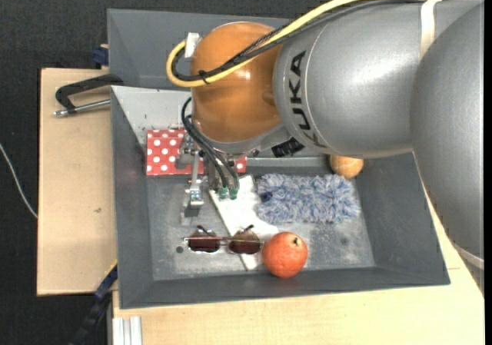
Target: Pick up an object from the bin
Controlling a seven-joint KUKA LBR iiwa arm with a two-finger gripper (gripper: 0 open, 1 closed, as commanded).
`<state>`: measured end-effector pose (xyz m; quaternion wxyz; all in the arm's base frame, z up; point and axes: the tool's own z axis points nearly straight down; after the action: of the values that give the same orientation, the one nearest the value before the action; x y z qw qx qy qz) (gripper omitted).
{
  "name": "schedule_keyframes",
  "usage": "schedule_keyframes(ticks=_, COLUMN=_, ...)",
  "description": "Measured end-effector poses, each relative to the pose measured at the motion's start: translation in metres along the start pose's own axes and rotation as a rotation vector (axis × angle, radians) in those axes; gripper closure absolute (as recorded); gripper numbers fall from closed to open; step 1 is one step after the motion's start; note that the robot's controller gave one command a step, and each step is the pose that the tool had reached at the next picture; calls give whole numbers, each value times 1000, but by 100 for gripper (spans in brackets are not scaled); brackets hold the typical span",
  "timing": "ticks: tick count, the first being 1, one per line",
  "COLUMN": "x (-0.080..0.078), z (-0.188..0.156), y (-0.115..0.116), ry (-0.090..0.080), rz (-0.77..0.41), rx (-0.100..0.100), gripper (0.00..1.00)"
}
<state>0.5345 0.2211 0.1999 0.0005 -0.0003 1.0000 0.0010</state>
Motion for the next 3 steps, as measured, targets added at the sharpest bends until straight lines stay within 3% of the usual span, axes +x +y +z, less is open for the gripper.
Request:
schedule_keyframes(ticks=1, x=26, z=72, y=-52, ry=7, rz=-194, rx=2, gripper=0)
schedule_keyframes(ticks=2, x=28, z=71, y=-74, ry=2, rz=-235, rx=2, gripper=0)
schedule_keyframes(ticks=3, x=30, z=74, y=-60, ry=2, rz=-147, rx=1, gripper=0)
